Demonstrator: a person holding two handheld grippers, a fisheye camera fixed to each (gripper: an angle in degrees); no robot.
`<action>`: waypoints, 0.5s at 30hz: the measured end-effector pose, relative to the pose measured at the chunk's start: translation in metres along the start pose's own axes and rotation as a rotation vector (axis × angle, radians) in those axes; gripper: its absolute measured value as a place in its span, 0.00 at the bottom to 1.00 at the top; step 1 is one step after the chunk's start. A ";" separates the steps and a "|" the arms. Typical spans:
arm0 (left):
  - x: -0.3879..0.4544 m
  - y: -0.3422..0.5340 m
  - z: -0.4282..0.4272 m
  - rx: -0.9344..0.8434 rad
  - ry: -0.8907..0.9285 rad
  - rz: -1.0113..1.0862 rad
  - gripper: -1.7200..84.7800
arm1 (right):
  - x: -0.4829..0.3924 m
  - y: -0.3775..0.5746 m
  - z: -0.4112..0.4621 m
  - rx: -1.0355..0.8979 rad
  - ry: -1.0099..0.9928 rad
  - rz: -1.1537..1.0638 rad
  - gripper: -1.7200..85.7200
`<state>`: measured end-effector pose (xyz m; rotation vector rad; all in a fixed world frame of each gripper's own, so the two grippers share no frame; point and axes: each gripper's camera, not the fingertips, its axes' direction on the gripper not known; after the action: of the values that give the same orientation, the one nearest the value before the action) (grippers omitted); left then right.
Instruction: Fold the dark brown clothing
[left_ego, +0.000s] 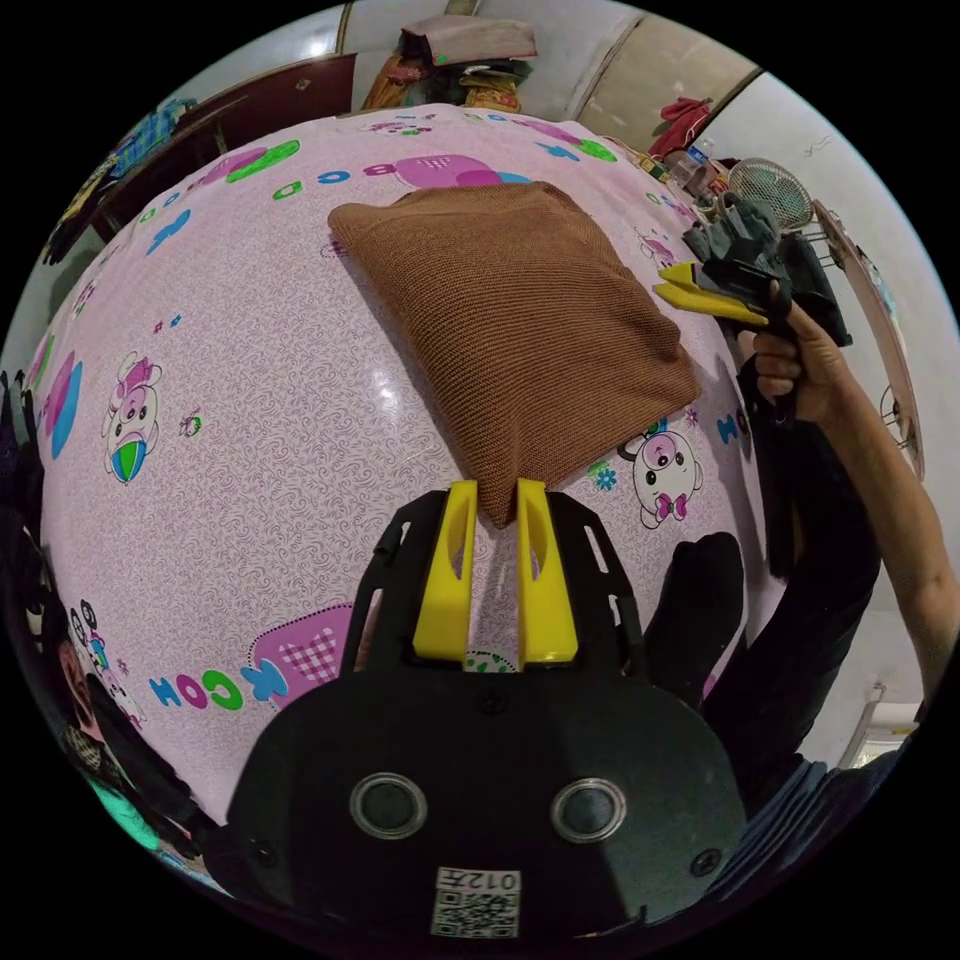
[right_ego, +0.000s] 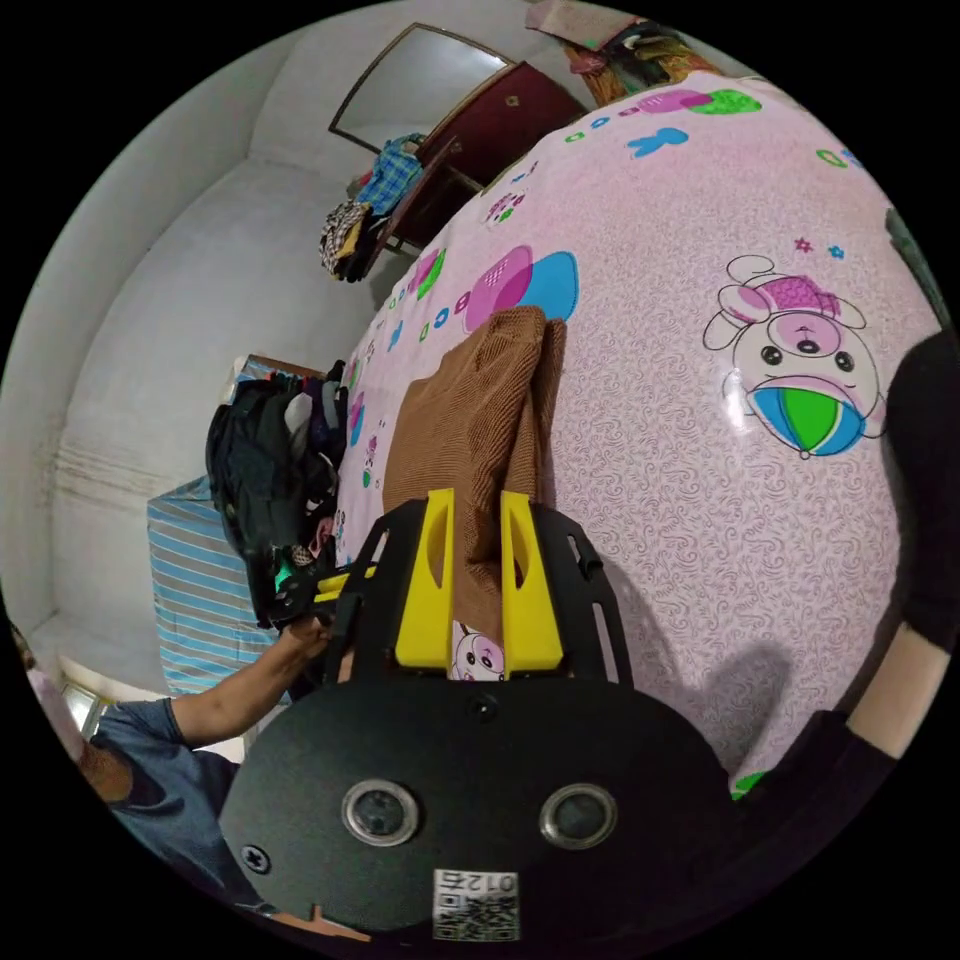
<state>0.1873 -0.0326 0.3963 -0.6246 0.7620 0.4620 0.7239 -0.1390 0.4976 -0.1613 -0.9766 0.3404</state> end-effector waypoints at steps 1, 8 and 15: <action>0.000 0.001 0.000 -0.001 -0.004 -0.002 0.09 | -0.001 -0.002 0.004 -0.008 0.008 -0.007 0.09; 0.003 0.001 0.001 -0.051 -0.037 0.073 0.09 | 0.000 -0.005 0.018 -0.065 0.184 -0.080 0.01; -0.006 0.007 -0.003 -0.049 -0.005 0.097 0.09 | 0.012 0.020 0.001 0.036 0.128 -0.023 0.04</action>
<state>0.1777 -0.0302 0.3964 -0.6340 0.7800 0.5724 0.7252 -0.1164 0.5019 -0.1377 -0.8444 0.3221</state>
